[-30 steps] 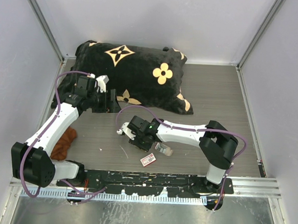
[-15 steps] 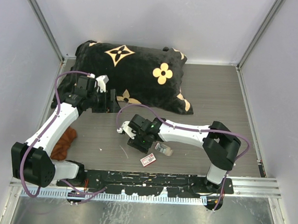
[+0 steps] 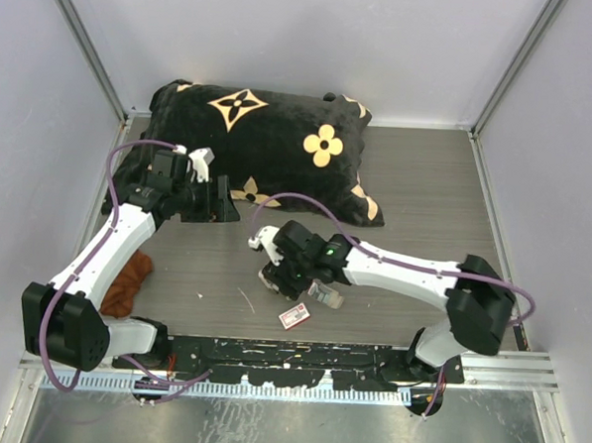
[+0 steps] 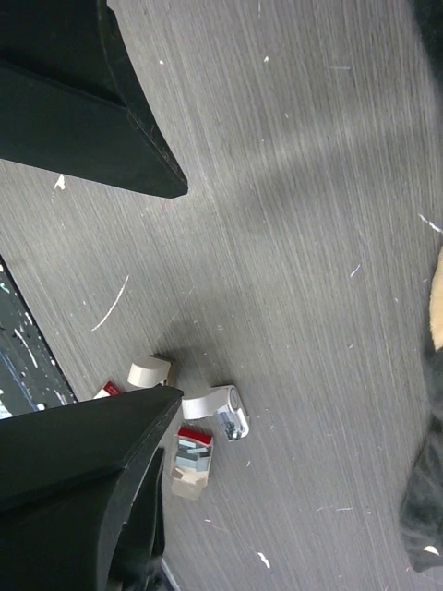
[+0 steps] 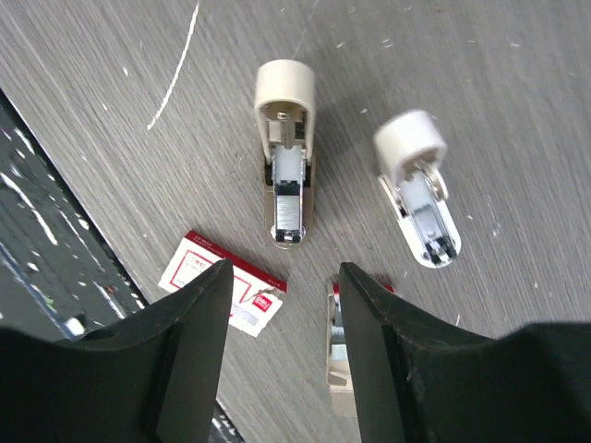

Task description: Load the staples into the stapler

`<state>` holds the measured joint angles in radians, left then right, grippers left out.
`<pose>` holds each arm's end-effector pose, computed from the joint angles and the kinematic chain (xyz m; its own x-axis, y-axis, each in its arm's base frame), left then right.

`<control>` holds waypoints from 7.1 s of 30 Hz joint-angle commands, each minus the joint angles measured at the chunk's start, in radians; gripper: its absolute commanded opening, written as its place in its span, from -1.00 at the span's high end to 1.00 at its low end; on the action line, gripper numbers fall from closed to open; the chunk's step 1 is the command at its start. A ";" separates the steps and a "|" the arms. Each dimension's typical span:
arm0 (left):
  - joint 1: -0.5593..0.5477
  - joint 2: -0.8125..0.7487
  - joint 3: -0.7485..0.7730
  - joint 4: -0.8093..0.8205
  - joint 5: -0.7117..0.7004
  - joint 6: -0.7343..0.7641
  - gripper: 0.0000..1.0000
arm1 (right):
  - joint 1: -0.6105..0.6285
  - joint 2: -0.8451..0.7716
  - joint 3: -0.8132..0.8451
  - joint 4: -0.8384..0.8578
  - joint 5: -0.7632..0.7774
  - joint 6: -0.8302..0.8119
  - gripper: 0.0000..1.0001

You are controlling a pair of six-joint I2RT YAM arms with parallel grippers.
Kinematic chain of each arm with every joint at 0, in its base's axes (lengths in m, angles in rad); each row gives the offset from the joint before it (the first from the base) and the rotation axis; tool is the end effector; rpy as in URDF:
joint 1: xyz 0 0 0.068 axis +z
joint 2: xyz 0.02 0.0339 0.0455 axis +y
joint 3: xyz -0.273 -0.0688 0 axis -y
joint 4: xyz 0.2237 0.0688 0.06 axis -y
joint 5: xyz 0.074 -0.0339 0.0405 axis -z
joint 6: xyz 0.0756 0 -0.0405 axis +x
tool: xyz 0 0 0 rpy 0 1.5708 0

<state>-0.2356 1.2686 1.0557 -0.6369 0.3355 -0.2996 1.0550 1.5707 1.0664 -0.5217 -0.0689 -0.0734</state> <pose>0.2529 -0.0863 0.2763 -0.8253 -0.0885 -0.5577 0.1970 0.8805 -0.4311 0.1544 0.2829 0.2032 -0.3558 -0.7758 -0.5212 -0.9140 0.4052 0.0207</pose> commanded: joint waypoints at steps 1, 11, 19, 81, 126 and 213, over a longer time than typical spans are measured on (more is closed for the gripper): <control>0.010 -0.058 -0.005 0.055 -0.050 0.009 -0.71 | -0.032 -0.166 -0.052 0.087 0.060 0.190 -0.08; 0.009 -0.110 -0.033 0.083 -0.049 0.010 -0.71 | -0.069 -0.454 -0.263 0.004 0.352 0.729 -0.06; 0.008 -0.085 -0.030 0.086 0.018 -0.017 -0.70 | -0.069 -0.431 -0.317 -0.030 0.399 0.888 0.19; 0.008 -0.086 -0.017 0.058 0.001 -0.003 -0.71 | -0.013 -0.152 -0.285 0.134 0.431 0.931 0.42; 0.007 -0.084 -0.016 0.058 0.008 -0.004 -0.71 | -0.007 -0.152 -0.262 0.103 0.448 0.770 0.28; 0.008 -0.052 -0.013 0.058 0.017 -0.007 -0.71 | -0.087 -0.220 -0.215 0.052 0.362 0.505 0.56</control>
<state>-0.2333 1.2182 1.0237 -0.6025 0.3294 -0.3042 0.9710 1.4189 0.8192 -0.4644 0.2649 0.3977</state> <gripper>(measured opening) 0.854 0.288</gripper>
